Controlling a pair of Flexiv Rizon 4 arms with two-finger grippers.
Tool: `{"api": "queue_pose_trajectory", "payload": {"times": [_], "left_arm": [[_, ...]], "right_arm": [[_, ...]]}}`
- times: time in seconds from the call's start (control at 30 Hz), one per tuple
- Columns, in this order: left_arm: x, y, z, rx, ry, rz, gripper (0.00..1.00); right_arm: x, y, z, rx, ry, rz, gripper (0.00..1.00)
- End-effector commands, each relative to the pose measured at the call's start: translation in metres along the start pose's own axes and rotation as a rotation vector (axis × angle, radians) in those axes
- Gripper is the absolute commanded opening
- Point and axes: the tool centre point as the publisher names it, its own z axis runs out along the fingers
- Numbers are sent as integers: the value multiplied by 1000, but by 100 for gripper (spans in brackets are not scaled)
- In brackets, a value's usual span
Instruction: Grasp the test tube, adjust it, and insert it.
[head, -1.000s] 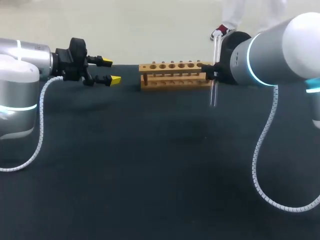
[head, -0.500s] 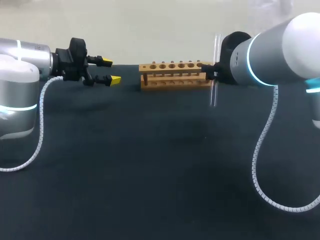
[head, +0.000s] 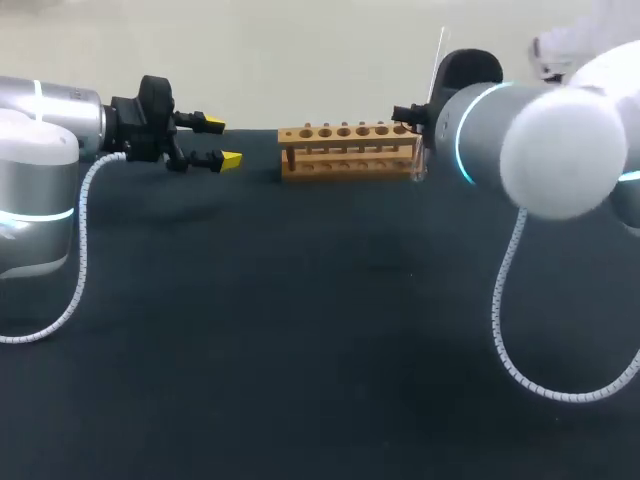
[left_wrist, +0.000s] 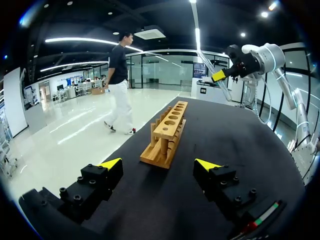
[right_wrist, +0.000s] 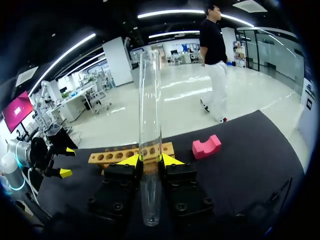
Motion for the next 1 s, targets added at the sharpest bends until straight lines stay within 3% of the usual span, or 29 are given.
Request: {"api": "queue_pose_trajectory", "payload": {"times": [0.03, 1.0], "left_arm": [[1, -1, 0, -3, -6, 3, 100], [1, -1, 0, -3, -6, 3, 100]], "right_arm": [[-3, 2, 9, -21, -141, 1, 0], [-61, 35, 36, 43, -538, -37, 0]]}}
